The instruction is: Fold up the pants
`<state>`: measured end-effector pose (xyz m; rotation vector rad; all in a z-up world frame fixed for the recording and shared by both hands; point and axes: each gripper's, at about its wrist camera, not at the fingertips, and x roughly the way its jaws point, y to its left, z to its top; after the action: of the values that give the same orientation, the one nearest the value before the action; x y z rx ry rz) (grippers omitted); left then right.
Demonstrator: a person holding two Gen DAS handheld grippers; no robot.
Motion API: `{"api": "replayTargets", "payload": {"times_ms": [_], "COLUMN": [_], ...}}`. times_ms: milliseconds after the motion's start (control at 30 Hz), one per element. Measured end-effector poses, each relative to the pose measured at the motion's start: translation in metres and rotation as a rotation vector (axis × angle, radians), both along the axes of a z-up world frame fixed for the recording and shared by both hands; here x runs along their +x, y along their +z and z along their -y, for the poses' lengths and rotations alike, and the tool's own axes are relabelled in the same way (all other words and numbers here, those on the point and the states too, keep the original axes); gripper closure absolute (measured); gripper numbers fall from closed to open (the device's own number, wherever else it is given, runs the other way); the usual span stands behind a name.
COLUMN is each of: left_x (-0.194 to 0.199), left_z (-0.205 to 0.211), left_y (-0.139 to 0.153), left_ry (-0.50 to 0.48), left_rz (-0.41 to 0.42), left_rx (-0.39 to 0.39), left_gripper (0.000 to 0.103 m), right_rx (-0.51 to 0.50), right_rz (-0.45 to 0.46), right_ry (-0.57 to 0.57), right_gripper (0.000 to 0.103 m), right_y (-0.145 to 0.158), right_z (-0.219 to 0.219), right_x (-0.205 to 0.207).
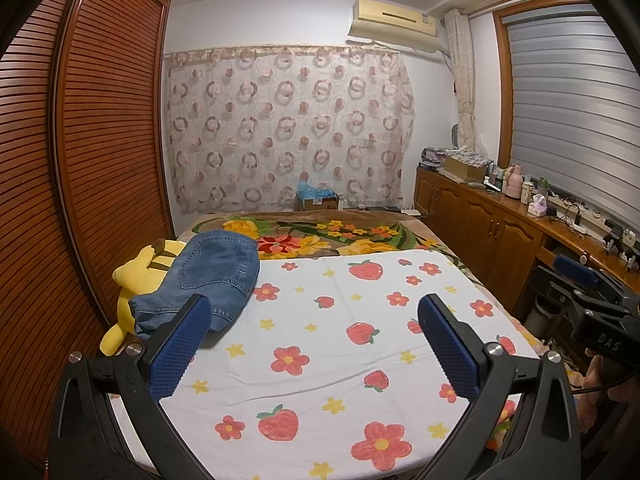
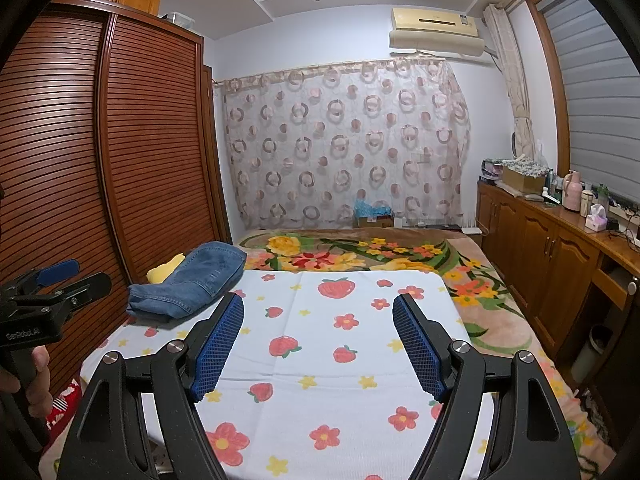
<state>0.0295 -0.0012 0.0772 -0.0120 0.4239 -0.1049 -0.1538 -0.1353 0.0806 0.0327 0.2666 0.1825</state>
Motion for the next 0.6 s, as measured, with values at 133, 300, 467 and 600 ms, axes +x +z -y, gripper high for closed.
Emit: {"api": "replayTargets", "payload": {"times_ms": [133, 300, 467, 600], "left_x": [-0.0001, -0.0002, -0.0007, -0.0005], "left_z": [0.0001, 0.0001, -0.0005, 0.0003], "left_y": [-0.0002, -0.0007, -0.0013, -0.0017], "left_ry": [-0.001, -0.001, -0.002, 0.000], "left_rz": [0.000, 0.001, 0.002, 0.002], "left_rx": [-0.001, -0.001, -0.001, 0.000], "left_gripper": [0.000, 0.000, 0.000, 0.000], "right_rx": [0.000, 0.000, 0.002, 0.001], "right_rz": [-0.001, 0.001, 0.003, 0.004], "right_ry": [0.000, 0.000, -0.001, -0.003], "right_gripper": [0.024, 0.024, 0.024, 0.024], "right_y": [-0.0010, -0.0001, -0.0012, -0.0017], "right_z": [0.0001, 0.0013, 0.0010, 0.0002], "right_x": [-0.0007, 0.0001, -0.0006, -0.0011]}}
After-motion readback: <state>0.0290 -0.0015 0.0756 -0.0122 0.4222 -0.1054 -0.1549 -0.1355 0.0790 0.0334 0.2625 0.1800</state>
